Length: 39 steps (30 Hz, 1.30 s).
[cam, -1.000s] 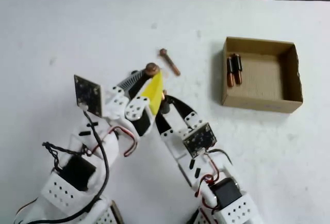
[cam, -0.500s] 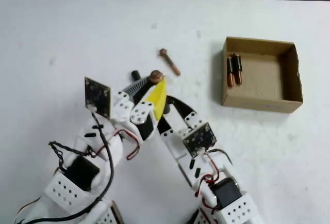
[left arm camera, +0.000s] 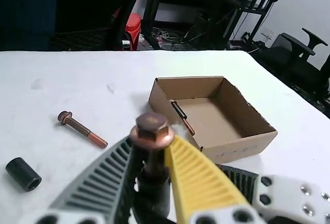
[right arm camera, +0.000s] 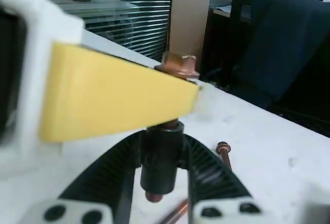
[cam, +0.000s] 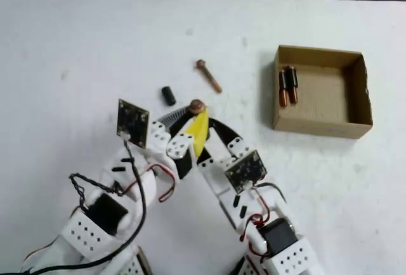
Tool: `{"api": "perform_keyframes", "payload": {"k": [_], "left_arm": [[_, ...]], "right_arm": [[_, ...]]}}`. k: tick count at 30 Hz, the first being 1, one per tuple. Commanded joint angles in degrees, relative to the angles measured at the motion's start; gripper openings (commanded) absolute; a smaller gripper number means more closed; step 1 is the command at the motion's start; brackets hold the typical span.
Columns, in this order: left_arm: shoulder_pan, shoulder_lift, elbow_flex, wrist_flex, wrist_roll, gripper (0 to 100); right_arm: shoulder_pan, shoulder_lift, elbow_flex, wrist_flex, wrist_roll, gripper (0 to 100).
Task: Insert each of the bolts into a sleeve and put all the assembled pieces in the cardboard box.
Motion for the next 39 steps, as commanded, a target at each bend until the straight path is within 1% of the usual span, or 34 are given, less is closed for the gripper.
{"api": "perform_keyframes", "payload": {"k": [1, 14, 16, 20, 23, 26, 35, 39], "left_arm": [[0.4, -1.45, -0.53, -2.02, 0.44, 2], [0.4, -1.45, -0.44, -1.85, 0.18, 2], [0.4, -1.45, -0.53, -1.05, 0.18, 5], [0.4, -1.45, -0.88, 1.05, 0.44, 19], [0.31, -1.45, -0.79, 1.23, 0.53, 26], [0.22, -1.45, -0.88, 0.97, 0.53, 28], [-4.44, -1.45, -2.02, 0.79, 0.18, 29], [-4.44, -1.45, -3.43, 0.88, 0.09, 35]], "right_arm": [[0.75, -0.75, 0.44, -1.36, 0.79, 1.7], [0.75, -0.75, 0.44, -1.19, 0.88, 1.7], [0.75, -0.75, 0.44, -1.1, 0.88, 1.7], [0.75, -0.75, 0.44, -1.1, 0.88, 1.7], [0.75, -0.75, 0.44, -1.1, 0.88, 1.7], [0.75, -0.75, 0.44, -1.1, 0.88, 1.7], [0.75, -0.75, 0.44, -1.1, 0.88, 1.7], [0.75, -0.75, 0.44, -1.1, 0.88, 1.7]]}}
